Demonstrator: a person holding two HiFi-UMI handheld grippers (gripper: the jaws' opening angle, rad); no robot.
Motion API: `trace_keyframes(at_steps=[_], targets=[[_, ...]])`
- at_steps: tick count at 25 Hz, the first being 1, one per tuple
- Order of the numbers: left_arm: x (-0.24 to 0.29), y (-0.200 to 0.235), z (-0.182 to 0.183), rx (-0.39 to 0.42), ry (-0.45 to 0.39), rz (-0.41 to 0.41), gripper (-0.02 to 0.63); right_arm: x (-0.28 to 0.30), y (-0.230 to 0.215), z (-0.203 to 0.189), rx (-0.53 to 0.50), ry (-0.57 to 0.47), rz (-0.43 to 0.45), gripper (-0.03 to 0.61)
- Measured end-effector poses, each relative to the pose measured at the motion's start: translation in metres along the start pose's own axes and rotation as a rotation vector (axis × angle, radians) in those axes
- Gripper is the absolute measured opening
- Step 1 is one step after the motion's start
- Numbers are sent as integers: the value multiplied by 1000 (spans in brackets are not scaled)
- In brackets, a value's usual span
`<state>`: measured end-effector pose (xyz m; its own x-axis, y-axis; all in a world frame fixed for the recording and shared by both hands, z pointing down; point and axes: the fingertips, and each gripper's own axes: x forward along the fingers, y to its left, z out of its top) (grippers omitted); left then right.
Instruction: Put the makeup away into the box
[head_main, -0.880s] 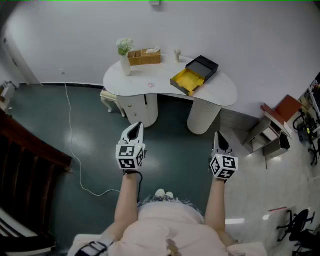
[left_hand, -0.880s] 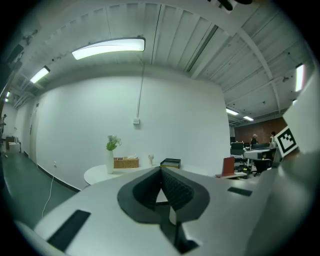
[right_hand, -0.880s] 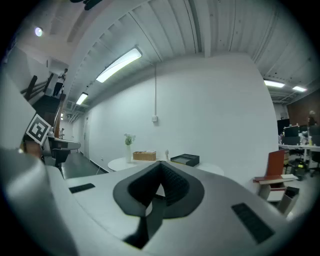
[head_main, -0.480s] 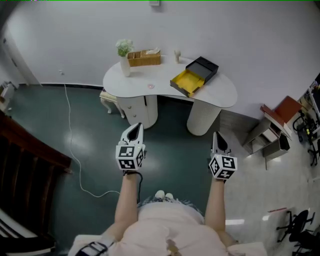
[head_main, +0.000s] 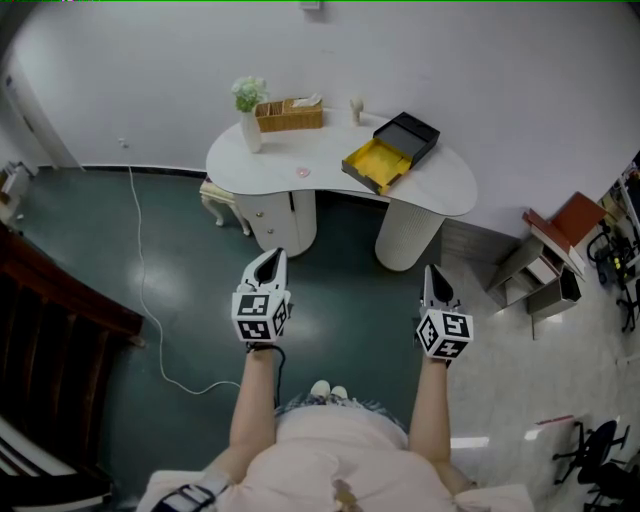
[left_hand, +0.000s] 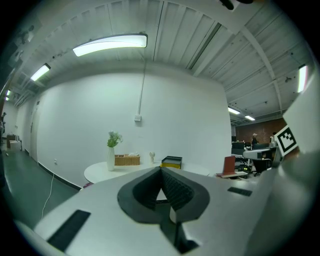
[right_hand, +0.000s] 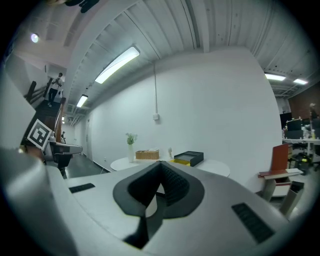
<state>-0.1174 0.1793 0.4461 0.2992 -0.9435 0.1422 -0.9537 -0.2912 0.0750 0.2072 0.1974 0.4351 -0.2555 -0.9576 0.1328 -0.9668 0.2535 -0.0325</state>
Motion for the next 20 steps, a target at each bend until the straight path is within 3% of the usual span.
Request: trace_keyframes(at_steps=[8,14,20], targets=[[4,1,-5,-8,9,-11,26,2,10,-10,-4,29,33,25],[10,0,-9,-6,21,-26,26,1,8,15,-18,-61,8,274],[15,4,-9,-10,23,-35,26,3,14,18,13,-115,8,434]])
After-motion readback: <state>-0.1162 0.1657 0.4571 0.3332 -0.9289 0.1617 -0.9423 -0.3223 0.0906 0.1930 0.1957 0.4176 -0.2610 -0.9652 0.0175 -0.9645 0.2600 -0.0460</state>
